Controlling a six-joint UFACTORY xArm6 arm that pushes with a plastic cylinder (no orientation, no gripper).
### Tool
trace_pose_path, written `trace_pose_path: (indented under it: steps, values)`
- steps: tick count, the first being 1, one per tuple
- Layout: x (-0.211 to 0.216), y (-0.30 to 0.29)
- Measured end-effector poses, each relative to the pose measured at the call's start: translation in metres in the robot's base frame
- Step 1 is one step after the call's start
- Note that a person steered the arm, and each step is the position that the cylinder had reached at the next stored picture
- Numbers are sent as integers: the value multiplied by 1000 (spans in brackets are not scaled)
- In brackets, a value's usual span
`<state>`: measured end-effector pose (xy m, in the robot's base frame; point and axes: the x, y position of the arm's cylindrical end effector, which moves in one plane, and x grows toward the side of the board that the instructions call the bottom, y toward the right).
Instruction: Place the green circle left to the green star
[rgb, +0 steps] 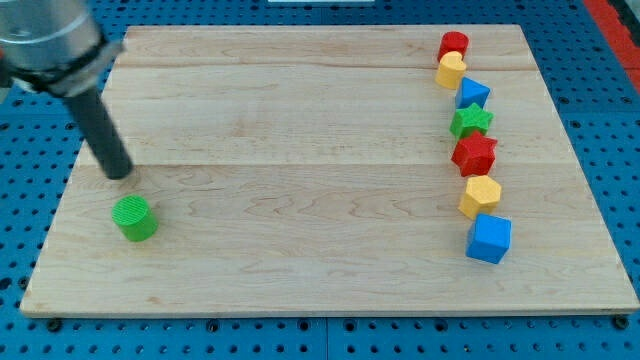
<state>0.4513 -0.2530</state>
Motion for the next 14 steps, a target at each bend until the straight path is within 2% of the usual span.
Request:
trace_pose_path:
  steps: [1, 2, 3, 4, 5, 6, 8, 9, 10, 11, 12, 13, 14]
  values:
    - [71, 7]
    - [83, 46]
    - [21, 102]
    - [-15, 162]
    - [22, 148]
    - [37, 159]
    - [41, 160]
    - [72, 159]
    - [87, 168]
    - [96, 202]
    - [45, 259]
    - [10, 272]
    - [85, 270]
